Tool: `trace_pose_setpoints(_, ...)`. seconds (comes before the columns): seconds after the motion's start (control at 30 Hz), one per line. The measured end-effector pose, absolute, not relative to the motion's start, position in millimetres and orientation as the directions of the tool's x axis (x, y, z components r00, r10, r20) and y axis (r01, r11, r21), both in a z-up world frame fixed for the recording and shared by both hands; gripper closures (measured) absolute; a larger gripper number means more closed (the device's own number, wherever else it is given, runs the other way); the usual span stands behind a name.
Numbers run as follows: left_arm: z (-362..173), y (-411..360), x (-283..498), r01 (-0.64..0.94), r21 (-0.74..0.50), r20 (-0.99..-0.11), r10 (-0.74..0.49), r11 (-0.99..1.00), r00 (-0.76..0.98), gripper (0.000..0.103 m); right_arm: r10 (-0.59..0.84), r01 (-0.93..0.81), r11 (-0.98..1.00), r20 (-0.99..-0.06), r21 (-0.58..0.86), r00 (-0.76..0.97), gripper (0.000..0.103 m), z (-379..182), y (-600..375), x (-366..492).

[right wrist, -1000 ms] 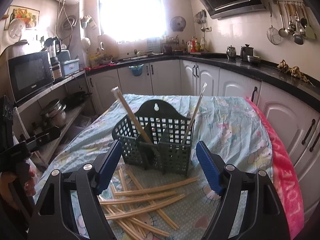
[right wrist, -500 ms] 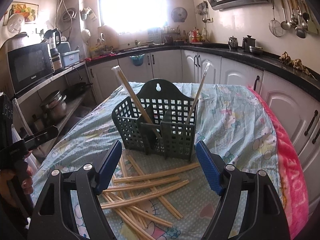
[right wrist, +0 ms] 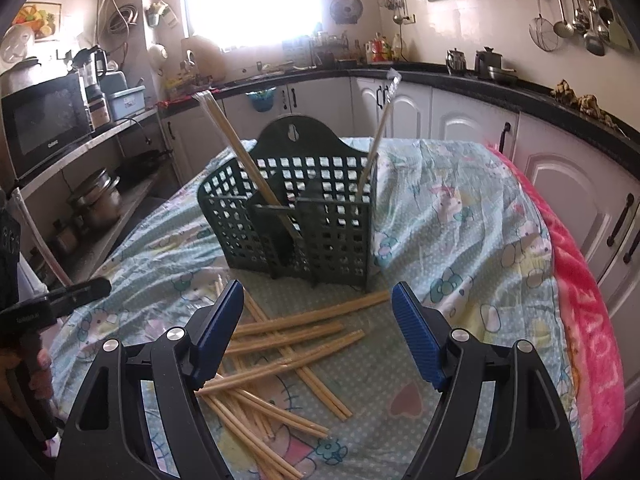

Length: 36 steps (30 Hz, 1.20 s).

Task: Organize utensils
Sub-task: 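Lower the left tool onto a chopstick and close it while the right tool grasps another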

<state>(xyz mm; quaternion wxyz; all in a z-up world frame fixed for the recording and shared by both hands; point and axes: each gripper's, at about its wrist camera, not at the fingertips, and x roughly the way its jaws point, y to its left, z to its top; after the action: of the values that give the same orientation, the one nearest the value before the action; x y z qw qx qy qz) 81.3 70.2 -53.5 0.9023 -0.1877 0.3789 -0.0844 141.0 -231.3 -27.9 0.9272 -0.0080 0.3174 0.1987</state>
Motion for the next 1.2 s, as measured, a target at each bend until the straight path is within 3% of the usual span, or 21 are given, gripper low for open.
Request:
trace_pose_setpoints(0.17, -78, 66, 86, 0.007, -0.469, -0.693, -0.372, 0.883, 0.618, 0.072, 0.347, -0.36, 0.927, -0.608, 0.107, 0.714, 0.029, -37, -234, 145)
trace_pose_setpoints(0.37, -93, 58, 97, 0.003, -0.504, -0.71, -0.417, 0.864, 0.567, 0.072, 0.334, -0.353, 0.93, -0.623, 0.098, 0.707, 0.029, -45, -234, 147)
trace_pose_setpoints(0.93, -103, 56, 135, -0.026, -0.484, -0.742, -0.395, 0.874, 0.541, 0.072, 0.309, -0.323, 0.939, -0.701, 0.117, 0.643, 0.029, -75, -239, 174)
trace_pose_setpoints(1.07, -104, 53, 141, -0.013, -0.468, -0.749, -0.389, 0.884, 0.537, 0.087, 0.324, -0.316, 0.936, -0.727, 0.154, 0.606, 0.029, -83, -240, 182)
trace_pose_setpoints(1.2, -104, 54, 148, -0.006, -0.467, -0.748, -0.392, 0.884, 0.535, 0.095, 0.341, -0.308, 0.932, -0.744, 0.19, 0.575, 0.035, -91, -240, 189)
